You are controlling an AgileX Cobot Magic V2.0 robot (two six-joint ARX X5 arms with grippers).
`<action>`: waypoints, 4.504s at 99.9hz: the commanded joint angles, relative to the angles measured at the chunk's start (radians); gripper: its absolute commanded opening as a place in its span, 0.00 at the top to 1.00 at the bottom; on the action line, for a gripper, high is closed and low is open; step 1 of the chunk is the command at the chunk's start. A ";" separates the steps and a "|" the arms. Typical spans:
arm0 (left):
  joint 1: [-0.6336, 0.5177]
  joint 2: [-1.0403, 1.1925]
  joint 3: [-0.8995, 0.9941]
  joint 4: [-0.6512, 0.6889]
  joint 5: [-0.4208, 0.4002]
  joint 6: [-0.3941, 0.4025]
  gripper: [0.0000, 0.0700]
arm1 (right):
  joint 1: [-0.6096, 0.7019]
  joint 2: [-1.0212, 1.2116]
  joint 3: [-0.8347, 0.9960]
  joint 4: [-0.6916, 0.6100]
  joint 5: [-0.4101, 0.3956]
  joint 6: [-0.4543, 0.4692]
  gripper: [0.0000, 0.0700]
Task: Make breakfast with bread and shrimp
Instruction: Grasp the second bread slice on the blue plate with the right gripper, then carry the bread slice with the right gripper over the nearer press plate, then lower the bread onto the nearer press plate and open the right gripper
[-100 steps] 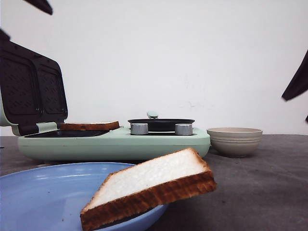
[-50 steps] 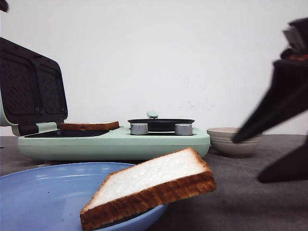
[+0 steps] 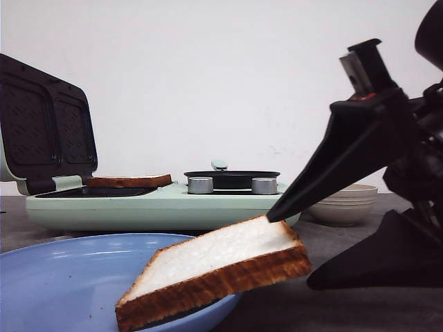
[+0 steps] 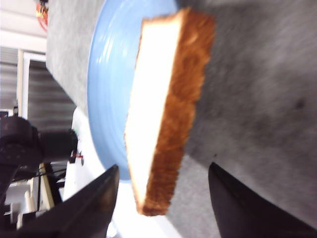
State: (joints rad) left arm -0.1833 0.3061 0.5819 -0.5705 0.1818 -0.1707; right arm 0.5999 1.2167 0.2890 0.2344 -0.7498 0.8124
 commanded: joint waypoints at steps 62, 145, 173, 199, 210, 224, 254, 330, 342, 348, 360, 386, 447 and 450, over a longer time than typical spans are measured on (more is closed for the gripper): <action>0.000 -0.001 0.004 -0.014 -0.003 0.013 0.00 | 0.111 0.051 0.004 0.089 0.103 0.073 1.00; 0.000 -0.001 0.004 -0.013 -0.002 0.024 0.00 | 0.108 0.052 0.271 0.171 0.089 0.139 1.00; 0.000 -0.001 0.004 -0.013 -0.002 0.024 0.00 | 0.092 0.185 0.541 -0.024 0.092 0.019 1.00; 0.000 -0.001 0.004 -0.013 -0.002 0.023 0.00 | 0.089 0.413 0.768 -0.036 0.069 0.018 1.00; 0.000 -0.001 0.004 -0.013 -0.002 0.023 0.00 | 0.089 0.515 0.869 -0.049 0.067 0.024 1.00; 0.000 -0.001 0.004 -0.013 -0.002 0.023 0.00 | 0.084 0.620 0.971 -0.057 0.064 0.043 1.00; 0.000 -0.001 0.004 -0.013 -0.002 0.023 0.00 | 0.083 0.801 1.122 -0.056 0.043 0.092 1.00; 0.000 -0.001 0.004 -0.013 -0.002 0.023 0.00 | 0.092 0.883 1.131 -0.090 0.106 0.069 0.95; 0.000 -0.001 0.004 -0.013 -0.002 0.023 0.00 | 0.092 0.883 1.132 -0.079 0.119 0.074 0.69; 0.000 -0.001 0.004 -0.013 -0.002 0.023 0.00 | 0.092 0.883 1.133 -0.077 0.128 0.074 0.69; 0.000 -0.001 0.004 -0.013 -0.002 0.024 0.00 | 0.092 0.883 1.133 -0.071 0.146 0.072 0.58; 0.000 -0.001 0.004 -0.013 -0.002 0.024 0.00 | 0.092 0.883 1.135 -0.092 0.171 0.045 0.50; 0.000 -0.001 0.004 -0.010 -0.002 0.024 0.00 | 0.119 0.883 1.446 -0.608 0.349 -0.256 0.50; 0.000 -0.001 0.004 -0.010 -0.002 0.024 0.00 | 0.119 0.883 1.446 -0.613 0.347 -0.256 0.50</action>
State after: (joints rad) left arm -0.1833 0.3061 0.5819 -0.5945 0.1818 -0.1558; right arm 0.7071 2.0789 1.7172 -0.3645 -0.3969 0.5865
